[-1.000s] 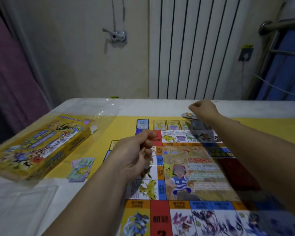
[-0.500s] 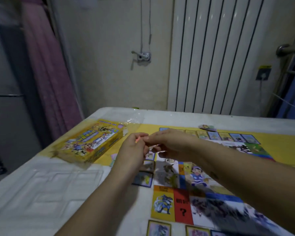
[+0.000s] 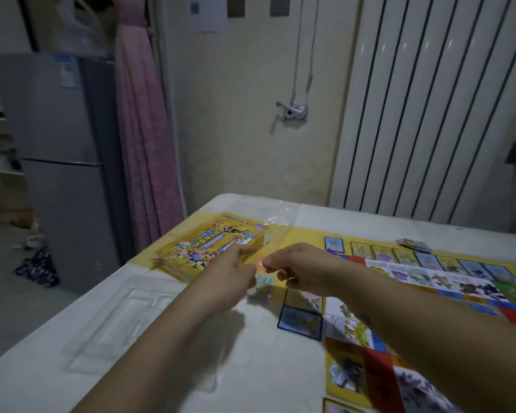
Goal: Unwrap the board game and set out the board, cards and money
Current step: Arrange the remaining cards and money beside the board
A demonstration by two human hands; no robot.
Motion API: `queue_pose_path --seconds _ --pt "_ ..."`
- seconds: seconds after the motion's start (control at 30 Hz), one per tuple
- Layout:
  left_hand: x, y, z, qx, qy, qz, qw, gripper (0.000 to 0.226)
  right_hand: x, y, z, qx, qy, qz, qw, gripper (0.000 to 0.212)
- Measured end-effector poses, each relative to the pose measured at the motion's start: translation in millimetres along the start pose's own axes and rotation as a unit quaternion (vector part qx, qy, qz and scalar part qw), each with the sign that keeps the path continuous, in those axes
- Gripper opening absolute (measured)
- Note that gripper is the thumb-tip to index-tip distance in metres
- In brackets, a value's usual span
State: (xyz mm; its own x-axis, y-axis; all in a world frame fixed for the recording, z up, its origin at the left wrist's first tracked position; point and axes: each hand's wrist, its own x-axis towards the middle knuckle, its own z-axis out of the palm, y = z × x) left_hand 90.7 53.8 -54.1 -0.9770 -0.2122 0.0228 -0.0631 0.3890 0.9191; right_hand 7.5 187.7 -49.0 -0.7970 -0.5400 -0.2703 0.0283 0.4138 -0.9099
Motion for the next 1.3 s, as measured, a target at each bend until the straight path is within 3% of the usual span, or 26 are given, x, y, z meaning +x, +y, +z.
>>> queue_pose_path --seconds 0.07,0.17,0.33,0.47,0.63,0.83,1.0,1.17,1.3 --pt "0 0 -6 -0.119 0.013 -0.052 0.992 0.035 7 3 -2 -0.141 0.055 -0.027 0.988 0.015" --pt "0 -2 -9 -0.278 0.011 -0.098 0.955 0.042 25 10 6 -0.248 0.067 -0.037 0.966 0.019" --pt "-3 -8 -6 -0.332 -0.001 -0.076 0.940 0.040 41 21 8 -0.416 0.139 -0.050 0.897 0.036" --pt "-11 -4 -1 -0.363 -0.043 -0.055 0.929 0.041 19 15 -10 -0.376 0.159 -0.108 0.906 0.029" --pt "-34 16 27 -0.360 -0.110 -0.035 0.926 0.062 -60 -6 -23 -0.281 0.111 -0.202 0.932 0.023" --pt "-63 55 83 -0.314 -0.201 -0.022 0.928 0.073 -143 13 -48 -0.404 0.130 -0.224 0.877 0.024" --pt "-80 89 145 -0.316 -0.302 -0.025 0.899 0.068 -200 47 -89 -0.396 0.220 -0.243 0.858 0.016" --pt "-100 126 217 -0.371 -0.349 -0.050 0.859 0.071 -269 78 -121 -0.368 0.281 -0.254 0.849 0.017" --pt "-120 147 273 -0.341 -0.390 -0.039 0.854 0.061 -321 105 -144 -0.345 0.323 -0.225 0.852 0.025"
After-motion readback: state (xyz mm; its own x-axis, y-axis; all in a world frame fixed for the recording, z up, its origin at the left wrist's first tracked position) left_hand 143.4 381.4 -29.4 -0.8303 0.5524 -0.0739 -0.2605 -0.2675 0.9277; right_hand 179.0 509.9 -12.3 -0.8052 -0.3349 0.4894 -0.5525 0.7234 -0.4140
